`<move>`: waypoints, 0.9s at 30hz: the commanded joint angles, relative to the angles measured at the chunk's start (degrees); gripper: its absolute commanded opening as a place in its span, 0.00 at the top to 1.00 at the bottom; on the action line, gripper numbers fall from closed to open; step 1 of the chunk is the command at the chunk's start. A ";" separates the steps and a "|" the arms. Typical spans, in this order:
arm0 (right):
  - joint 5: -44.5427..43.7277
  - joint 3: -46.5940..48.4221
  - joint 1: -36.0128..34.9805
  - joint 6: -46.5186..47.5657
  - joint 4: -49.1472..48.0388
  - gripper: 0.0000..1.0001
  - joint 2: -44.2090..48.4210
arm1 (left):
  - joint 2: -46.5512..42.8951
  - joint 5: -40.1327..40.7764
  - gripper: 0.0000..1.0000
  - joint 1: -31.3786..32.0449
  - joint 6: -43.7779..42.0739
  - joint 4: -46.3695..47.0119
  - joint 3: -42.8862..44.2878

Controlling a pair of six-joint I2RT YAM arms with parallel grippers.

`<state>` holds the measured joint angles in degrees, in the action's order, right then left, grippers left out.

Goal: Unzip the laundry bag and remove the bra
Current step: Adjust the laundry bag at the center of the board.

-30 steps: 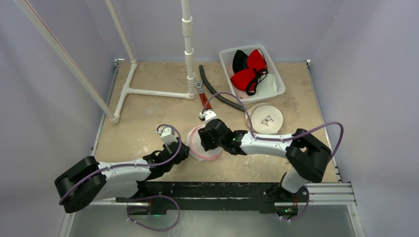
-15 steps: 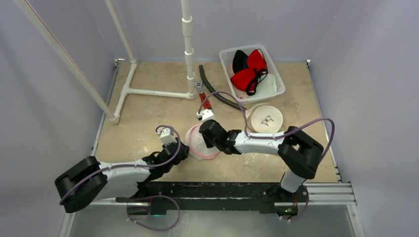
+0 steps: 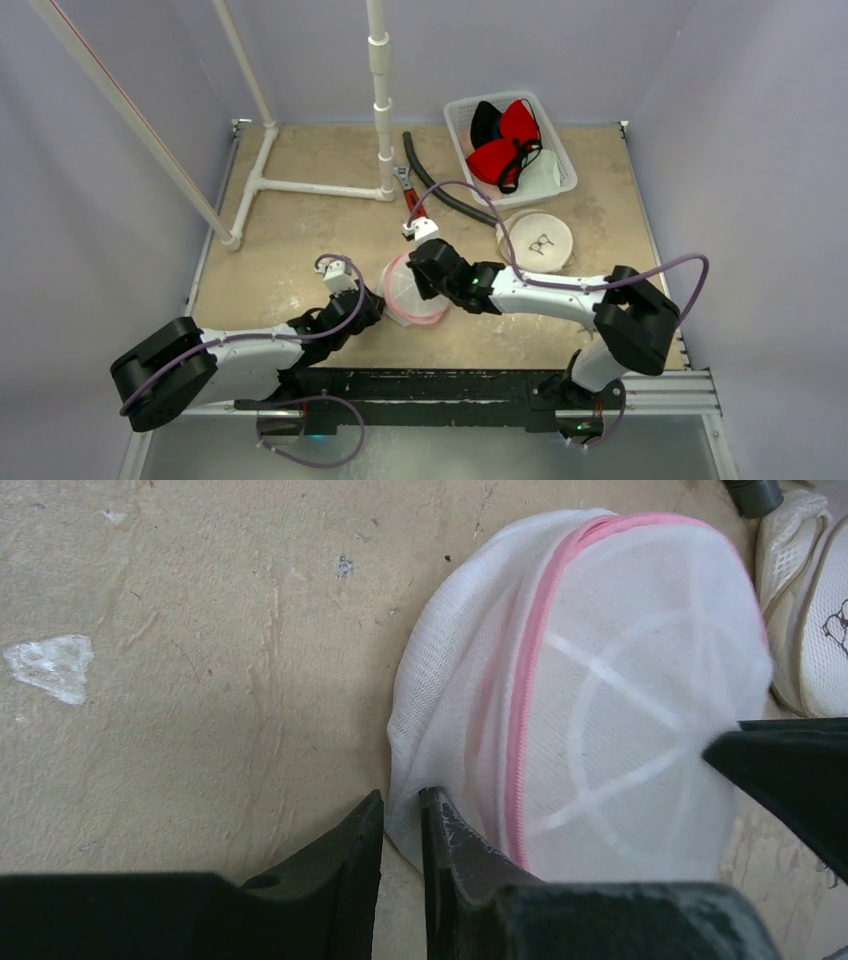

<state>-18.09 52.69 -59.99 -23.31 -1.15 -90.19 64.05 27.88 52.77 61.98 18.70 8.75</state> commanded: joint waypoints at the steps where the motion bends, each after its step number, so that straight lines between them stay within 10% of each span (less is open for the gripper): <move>1: 3.21 -0.34 -0.26 -0.06 1.05 1.00 5.87 | -0.63 -1.43 0.80 -0.13 0.73 -1.00 -0.93; 27: 7.67 -1.28 1.06 -0.25 -3.96 1.00 5.08 | -10.72 -1.05 0.80 -0.09 1.98 -10.46 -2.47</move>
<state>-10.90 51.35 -59.13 -23.31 -1.56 -84.20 56.42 26.50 52.77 62.85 11.88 7.53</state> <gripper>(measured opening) 0.004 0.201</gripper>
